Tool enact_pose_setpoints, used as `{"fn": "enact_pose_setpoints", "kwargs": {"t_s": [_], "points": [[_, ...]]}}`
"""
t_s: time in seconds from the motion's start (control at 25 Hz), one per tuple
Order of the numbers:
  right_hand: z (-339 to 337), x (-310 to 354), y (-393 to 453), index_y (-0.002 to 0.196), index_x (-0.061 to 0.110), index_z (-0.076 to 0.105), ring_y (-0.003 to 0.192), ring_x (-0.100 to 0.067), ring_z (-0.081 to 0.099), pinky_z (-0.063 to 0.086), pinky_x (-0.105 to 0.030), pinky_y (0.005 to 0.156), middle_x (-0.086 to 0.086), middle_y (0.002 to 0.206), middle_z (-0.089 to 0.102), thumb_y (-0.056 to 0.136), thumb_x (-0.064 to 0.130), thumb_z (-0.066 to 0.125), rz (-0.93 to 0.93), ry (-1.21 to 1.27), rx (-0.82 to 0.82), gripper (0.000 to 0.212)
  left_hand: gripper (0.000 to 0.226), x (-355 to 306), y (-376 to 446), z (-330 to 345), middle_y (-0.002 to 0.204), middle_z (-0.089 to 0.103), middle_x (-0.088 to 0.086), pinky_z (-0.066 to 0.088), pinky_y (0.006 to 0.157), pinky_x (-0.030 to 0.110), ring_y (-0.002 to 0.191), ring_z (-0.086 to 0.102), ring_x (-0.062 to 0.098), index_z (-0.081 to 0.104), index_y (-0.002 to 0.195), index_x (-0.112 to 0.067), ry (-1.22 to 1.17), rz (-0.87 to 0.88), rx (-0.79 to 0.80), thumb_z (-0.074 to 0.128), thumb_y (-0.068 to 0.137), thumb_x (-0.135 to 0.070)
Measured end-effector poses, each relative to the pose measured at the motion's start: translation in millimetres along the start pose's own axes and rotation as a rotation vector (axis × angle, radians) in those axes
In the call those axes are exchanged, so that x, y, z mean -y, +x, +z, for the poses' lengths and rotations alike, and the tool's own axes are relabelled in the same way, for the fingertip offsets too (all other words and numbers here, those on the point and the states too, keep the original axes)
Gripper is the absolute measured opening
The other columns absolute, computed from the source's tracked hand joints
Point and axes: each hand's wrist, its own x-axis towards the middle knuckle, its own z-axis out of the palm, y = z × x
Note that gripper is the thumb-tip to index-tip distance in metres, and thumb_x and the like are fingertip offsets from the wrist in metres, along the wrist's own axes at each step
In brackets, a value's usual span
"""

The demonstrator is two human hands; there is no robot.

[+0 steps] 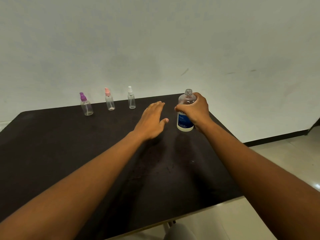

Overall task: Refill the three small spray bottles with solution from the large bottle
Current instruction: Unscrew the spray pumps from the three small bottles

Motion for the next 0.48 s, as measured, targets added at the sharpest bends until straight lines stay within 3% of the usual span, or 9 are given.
{"fn": "enact_pose_setpoints", "kwargs": {"t_s": [0.24, 0.48], "points": [[20, -10, 21, 0.085, 0.034, 0.055, 0.082, -0.008, 0.066, 0.055, -0.027, 0.069, 0.013, 0.087, 0.066, 0.057, 0.031, 0.084, -0.024, -0.006, -0.016, 0.04, 0.074, 11, 10, 12, 0.17, 0.015, 0.008, 0.008, 0.128, 0.049, 0.158, 0.008, 0.025, 0.018, 0.162, -0.014, 0.06, 0.029, -0.036, 0.05, 0.103, -0.045], [27, -31, 39, 0.098, 0.033, 0.057, 0.089, -0.004, 0.063, 0.051, -0.023, 0.069, 0.014, 0.096, 0.066, 0.059, 0.03, 0.085, 0.013, 0.023, -0.048, 0.048, 0.071, 28, 15, 29, 0.17, 0.017, 0.007, 0.007, 0.127, 0.047, 0.158, 0.009, 0.024, 0.02, 0.161, -0.015, 0.043, -0.013, -0.033, 0.047, 0.104, -0.047]]}}
